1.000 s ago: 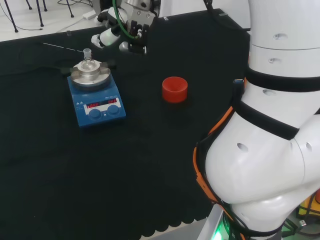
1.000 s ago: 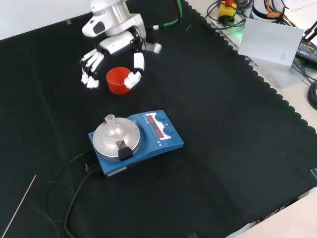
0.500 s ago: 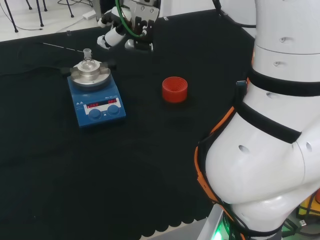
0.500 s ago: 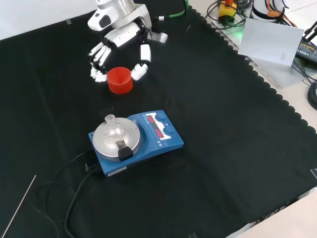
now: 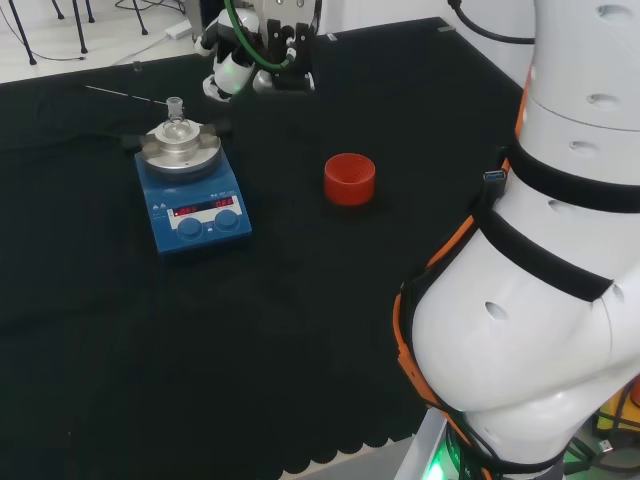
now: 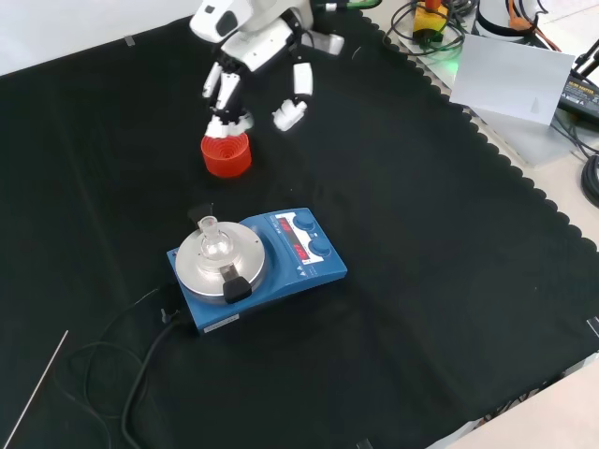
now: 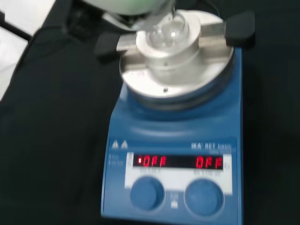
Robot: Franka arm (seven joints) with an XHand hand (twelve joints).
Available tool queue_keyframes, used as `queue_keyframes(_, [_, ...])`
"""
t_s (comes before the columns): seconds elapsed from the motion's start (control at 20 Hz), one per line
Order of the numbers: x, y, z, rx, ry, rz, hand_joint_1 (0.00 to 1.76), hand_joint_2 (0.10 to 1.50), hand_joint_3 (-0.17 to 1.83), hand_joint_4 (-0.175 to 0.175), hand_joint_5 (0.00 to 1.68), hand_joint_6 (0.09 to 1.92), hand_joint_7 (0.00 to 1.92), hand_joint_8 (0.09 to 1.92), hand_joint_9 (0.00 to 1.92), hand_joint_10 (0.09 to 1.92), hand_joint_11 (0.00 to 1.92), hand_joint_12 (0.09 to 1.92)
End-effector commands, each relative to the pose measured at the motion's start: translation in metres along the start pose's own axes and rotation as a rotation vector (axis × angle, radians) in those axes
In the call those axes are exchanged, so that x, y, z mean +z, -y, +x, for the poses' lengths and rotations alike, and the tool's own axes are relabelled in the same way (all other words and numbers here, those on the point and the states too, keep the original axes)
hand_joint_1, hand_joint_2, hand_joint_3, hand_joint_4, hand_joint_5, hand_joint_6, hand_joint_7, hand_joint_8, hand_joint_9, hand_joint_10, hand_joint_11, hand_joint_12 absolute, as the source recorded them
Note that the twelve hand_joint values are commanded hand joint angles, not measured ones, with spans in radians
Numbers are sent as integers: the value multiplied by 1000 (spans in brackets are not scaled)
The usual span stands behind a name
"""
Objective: Turn on the heater.
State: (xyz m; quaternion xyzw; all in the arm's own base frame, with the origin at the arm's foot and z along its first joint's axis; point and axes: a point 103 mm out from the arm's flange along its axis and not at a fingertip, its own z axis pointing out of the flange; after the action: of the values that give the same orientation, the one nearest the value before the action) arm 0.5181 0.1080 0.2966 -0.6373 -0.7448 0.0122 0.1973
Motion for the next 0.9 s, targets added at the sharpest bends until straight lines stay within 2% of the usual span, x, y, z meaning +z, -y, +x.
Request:
queue_keyframes(0.05, [4, 31, 18, 0, 69, 36, 1099, 650, 843, -27, 345, 87, 930, 880, 1176, 744, 769, 1184])
queue_keyframes(0.15, [6, 37, 21, 9, 82, 60, 1122, 654, 831, -32, 338, 87, 1004, 1007, 1239, 840, 936, 1102])
queue_keyframes(0.3, [9, 44, 29, 16, 108, 89, 1338, 640, 848, -43, 331, 87, 1082, 1091, 1319, 937, 1105, 1029])
queue_keyframes(0.4, [12, 47, 36, 16, 136, 106, 1382, 575, 964, -47, 328, 87, 1115, 1137, 1375, 1005, 1226, 988])
queue_keyframes(0.45, [15, 48, 40, 18, 154, 114, 1321, 579, 953, -47, 327, 87, 1178, 1231, 1436, 1057, 1305, 982])
queue_keyframes(0.6, [22, 49, 52, 15, 206, 133, 1254, 626, 869, -47, 347, 87, 1420, 1540, 1700, 1303, 1564, 1125])
queue_keyframes(0.7, [26, 48, 59, 12, 241, 127, 1289, 652, 847, -56, 435, 87, 1583, 1622, 1827, 1428, 1744, 1214])
queue_keyframes(0.75, [27, 48, 61, 11, 252, 134, 1310, 672, 835, -65, 473, 155, 1664, 1618, 1870, 1472, 1817, 1237])
queue_keyframes(0.9, [30, 46, 66, 9, 287, 190, 1441, 688, 911, -76, 382, 599, 1820, 1604, 1915, 1567, 1863, 1313])
